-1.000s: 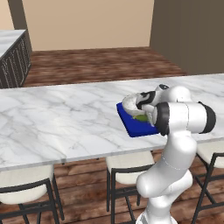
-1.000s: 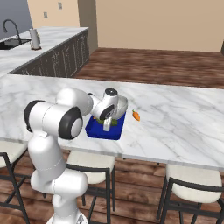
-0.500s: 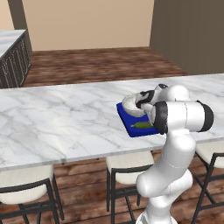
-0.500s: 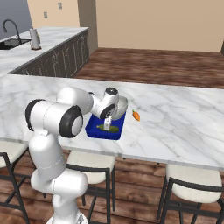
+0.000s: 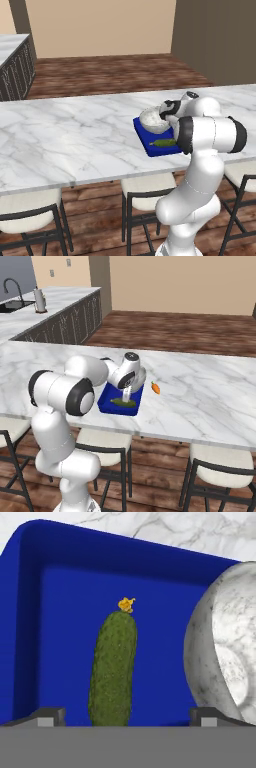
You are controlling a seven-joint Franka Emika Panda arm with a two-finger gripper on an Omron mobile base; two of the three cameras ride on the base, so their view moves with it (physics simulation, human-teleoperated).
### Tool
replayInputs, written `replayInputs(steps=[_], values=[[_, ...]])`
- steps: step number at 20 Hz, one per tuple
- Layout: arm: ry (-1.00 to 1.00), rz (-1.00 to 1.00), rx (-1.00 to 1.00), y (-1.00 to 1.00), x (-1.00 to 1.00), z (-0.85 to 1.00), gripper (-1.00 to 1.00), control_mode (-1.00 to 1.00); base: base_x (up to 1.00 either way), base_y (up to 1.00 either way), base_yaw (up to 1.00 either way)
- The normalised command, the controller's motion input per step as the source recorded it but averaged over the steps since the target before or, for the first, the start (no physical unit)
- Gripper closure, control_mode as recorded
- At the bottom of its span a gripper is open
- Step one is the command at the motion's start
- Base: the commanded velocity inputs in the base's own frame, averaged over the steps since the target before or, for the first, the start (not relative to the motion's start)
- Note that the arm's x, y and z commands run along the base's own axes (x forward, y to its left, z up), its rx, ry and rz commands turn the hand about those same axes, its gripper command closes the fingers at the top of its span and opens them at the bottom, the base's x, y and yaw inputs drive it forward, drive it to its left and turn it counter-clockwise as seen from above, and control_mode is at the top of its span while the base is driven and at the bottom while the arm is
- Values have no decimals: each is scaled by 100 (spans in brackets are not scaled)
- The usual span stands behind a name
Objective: Place the two vegetables and bowl onto the tray for setting up a vegetable dip station.
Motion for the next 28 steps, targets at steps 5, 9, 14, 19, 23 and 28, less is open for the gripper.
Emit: replayInputs(steps=[5,9,14,19,23,28], values=[[6,-6,0,-35,-8,35,-100,-100,0,0,0],[9,-13,0,-37,-9,28,-100,-100,0,0,0],[10,-19,2,-26,-3,15,-100,-100,0,0,0],[6,-24,4,-10,0,0,-100,-100,0,0,0],[1,-28,6,-16,0,0,-100,-100,0,0,0],[0,-19,2,-29,12,0,-100,-100,0,0,0]])
